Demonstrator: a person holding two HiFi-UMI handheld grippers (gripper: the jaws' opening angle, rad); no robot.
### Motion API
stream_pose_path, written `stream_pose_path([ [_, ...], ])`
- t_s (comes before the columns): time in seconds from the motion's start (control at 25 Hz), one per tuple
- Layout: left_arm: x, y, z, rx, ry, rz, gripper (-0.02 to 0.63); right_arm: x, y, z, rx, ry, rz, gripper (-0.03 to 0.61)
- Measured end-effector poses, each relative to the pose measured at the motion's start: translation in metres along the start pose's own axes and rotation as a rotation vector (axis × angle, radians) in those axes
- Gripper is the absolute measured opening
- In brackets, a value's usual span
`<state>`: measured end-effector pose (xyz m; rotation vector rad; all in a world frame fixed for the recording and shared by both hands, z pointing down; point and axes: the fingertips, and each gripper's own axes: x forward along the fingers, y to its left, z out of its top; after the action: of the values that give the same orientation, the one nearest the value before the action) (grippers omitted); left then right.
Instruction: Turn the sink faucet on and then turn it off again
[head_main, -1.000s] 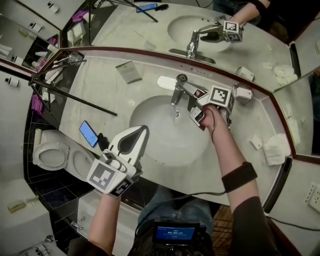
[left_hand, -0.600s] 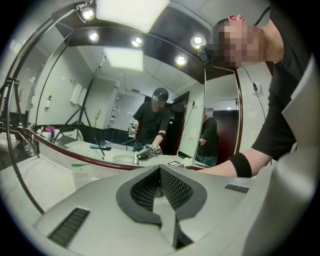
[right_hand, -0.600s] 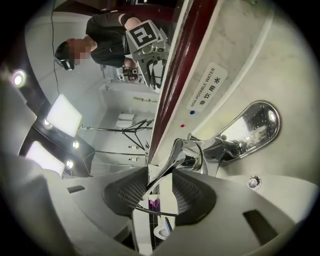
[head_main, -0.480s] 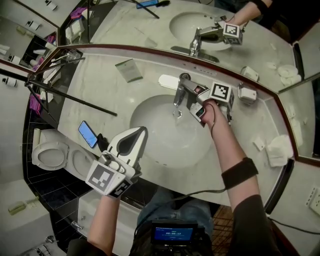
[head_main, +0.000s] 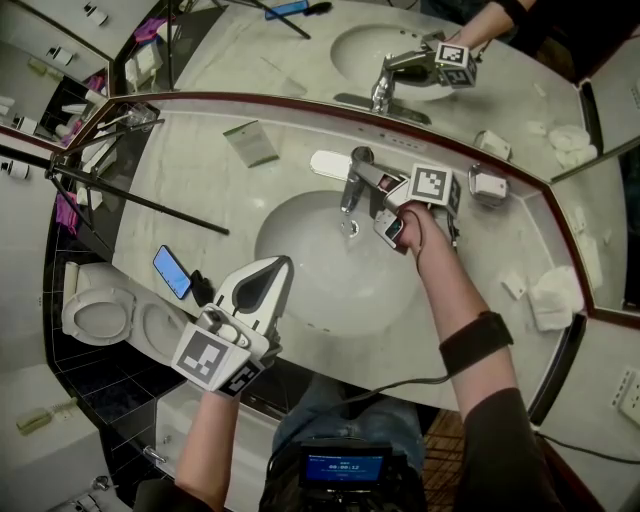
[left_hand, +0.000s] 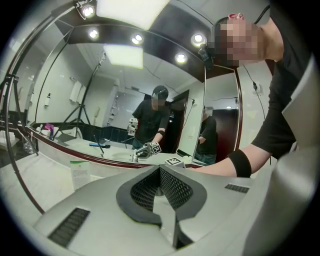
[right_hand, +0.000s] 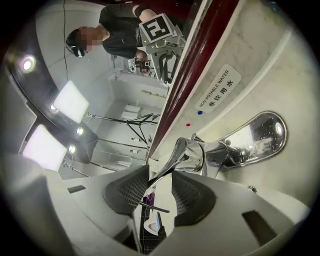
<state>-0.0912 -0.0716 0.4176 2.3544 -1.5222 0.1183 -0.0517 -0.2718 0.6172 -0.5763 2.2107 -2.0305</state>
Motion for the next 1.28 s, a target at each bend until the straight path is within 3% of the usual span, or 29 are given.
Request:
stream_pose_path([
  [0.32, -0.002, 0.004, -0.001, 0.000, 0.002, 0.009, 0.000, -0.001, -0.023, -0.030, 0.001, 0.040, -0.002, 0.151],
  [0.68, -0.007, 0.005, -0.003, -0.001, 0.004, 0.017, 0.000, -0.003, -0.025, -0.026, -0.051, 0.032, -0.061, 0.151],
  [0.84, -0.016, 0.007, -0.007, 0.037, -0.004, 0.031, 0.000, -0.004, -0.023, -0.025, -0.080, 0.041, -0.104, 0.152],
  [0.92, -0.016, -0.003, 0.000, 0.018, -0.010, 0.022, 0.000, -0.008, -0.022, -0.024, -0.087, 0.039, -0.115, 0.147],
  [1.04, -0.018, -0.015, 0.004, -0.001, -0.016, 0.019, 0.000, -0.018, -0.019, -0.027, -0.088, 0.029, -0.115, 0.106],
  [1.28, -0.033, -0.022, -0.002, 0.035, -0.036, 0.043, 0.000, -0.056, 0.003, -0.031, -0.119, 0.011, -0.098, 0.101],
])
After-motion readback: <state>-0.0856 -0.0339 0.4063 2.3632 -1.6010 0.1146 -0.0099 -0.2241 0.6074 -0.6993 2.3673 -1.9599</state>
